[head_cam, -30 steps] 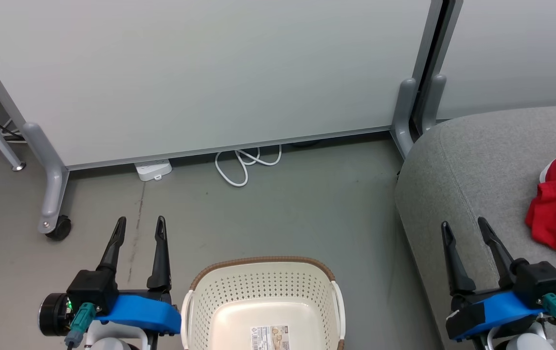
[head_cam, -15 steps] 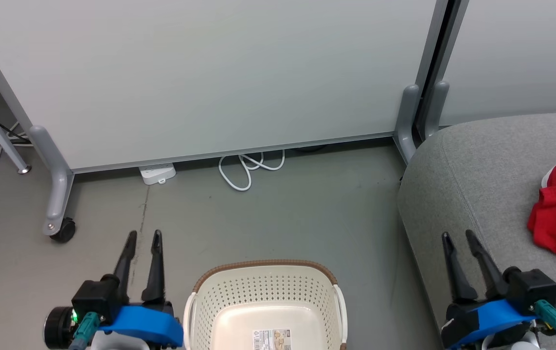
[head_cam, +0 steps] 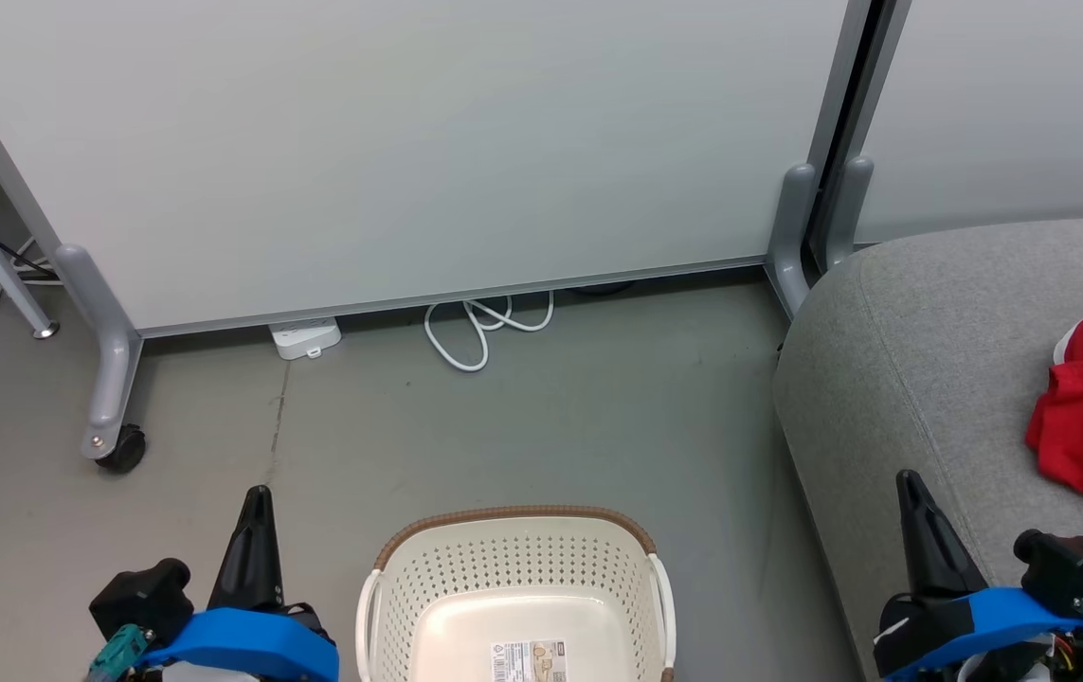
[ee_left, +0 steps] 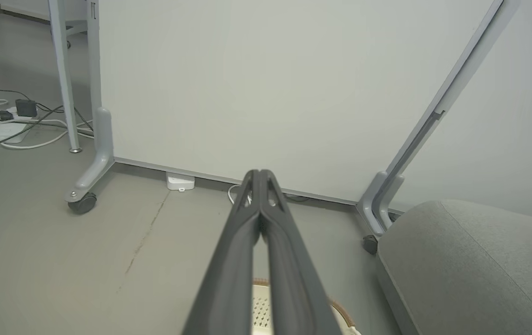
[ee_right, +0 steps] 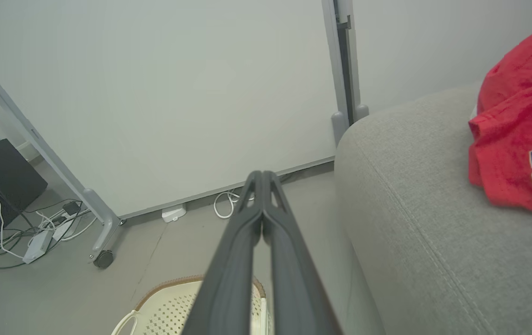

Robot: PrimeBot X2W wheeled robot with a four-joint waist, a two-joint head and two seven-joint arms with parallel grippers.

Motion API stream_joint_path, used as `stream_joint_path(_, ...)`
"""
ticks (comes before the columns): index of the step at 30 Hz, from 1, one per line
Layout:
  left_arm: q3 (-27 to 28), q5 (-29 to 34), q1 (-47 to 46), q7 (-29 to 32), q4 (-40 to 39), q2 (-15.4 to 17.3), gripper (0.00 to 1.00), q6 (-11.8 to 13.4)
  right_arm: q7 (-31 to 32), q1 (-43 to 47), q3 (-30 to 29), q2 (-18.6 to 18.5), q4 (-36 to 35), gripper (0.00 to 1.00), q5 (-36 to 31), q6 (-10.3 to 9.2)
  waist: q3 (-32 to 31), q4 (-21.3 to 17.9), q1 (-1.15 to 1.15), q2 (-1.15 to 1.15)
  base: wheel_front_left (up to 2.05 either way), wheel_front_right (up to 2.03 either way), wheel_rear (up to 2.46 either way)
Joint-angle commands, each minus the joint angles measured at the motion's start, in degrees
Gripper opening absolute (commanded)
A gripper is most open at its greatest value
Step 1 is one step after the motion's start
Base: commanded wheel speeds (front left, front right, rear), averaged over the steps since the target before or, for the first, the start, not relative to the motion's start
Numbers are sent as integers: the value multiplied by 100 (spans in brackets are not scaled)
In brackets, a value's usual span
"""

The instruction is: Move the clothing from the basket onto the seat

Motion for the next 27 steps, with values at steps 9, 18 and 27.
stream_joint_path(9, 141, -1059, -191, 249, -177, 4, 0, -55, 242, -98, -61, 4, -189, 0, 1113, 0, 8, -24, 0, 0, 0, 0, 0)
stream_joint_path(18, 232, -1867, -225, 452, -215, 4, 0, -82, 445, -117, -107, 11, -240, 0, 1952, 0, 15, -46, 0, 0, 0, 0, 0)
stream_joint_path(27, 313, -2598, -249, 640, -248, 3, 0, -104, 634, -138, -151, 18, -285, 0, 2707, 0, 22, -69, 0, 0, 0, 0, 0)
